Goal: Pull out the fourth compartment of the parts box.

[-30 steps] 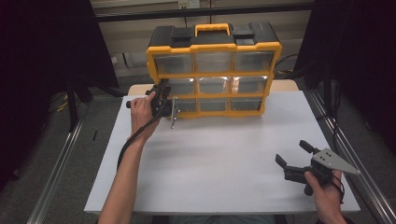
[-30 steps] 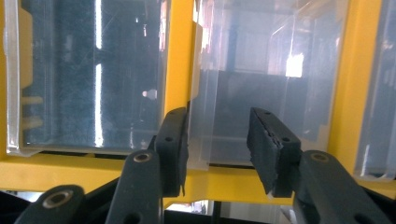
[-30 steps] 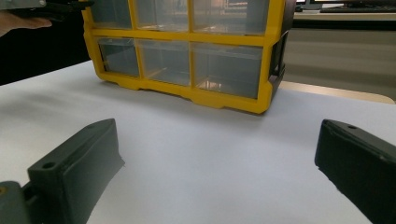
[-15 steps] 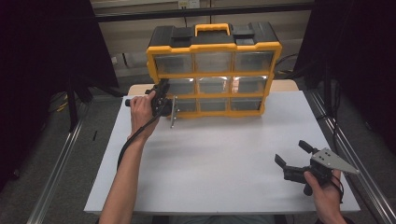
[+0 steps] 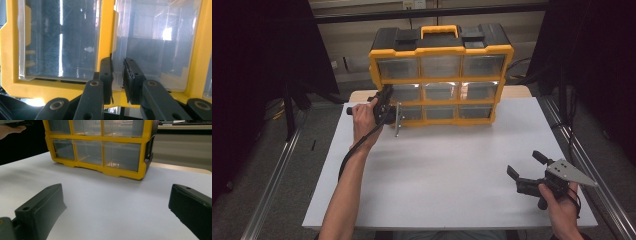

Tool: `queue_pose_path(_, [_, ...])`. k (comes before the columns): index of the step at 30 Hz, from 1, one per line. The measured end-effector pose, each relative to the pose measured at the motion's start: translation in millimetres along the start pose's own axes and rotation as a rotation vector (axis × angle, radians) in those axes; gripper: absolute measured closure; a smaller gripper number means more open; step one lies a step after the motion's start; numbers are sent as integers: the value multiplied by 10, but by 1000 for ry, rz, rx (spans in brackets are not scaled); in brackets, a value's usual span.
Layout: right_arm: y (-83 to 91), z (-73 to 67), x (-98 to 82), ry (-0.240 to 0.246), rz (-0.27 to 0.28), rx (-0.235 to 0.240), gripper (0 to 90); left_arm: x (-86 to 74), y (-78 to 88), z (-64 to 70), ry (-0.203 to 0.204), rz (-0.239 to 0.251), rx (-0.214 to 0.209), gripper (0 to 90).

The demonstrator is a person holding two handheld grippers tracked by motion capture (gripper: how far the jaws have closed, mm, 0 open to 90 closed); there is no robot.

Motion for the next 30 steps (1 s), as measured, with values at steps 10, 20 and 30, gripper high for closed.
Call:
queue_pose_path(10, [0, -6, 2, -2, 3, -2, 0, -2, 22, -22, 8, -9, 8, 786])
queue_pose_path(20, [3, -19, 6, 1, 5, 11, 0, 12, 81, -10, 31, -22, 3, 783])
queue_pose_path(30, [0, -24, 5, 2, 4, 10, 0, 28, 104, -20, 19, -4, 12, 792])
Point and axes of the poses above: each handheld gripper's, and its own axes: y roughly backward along the jaws, x roughly out of its top, z roughly to its right, the point moved 7 cm from there along -y, roughly forward along the jaws, and after that the axes turned 11 degrees about -y, right-handed, at the moved point
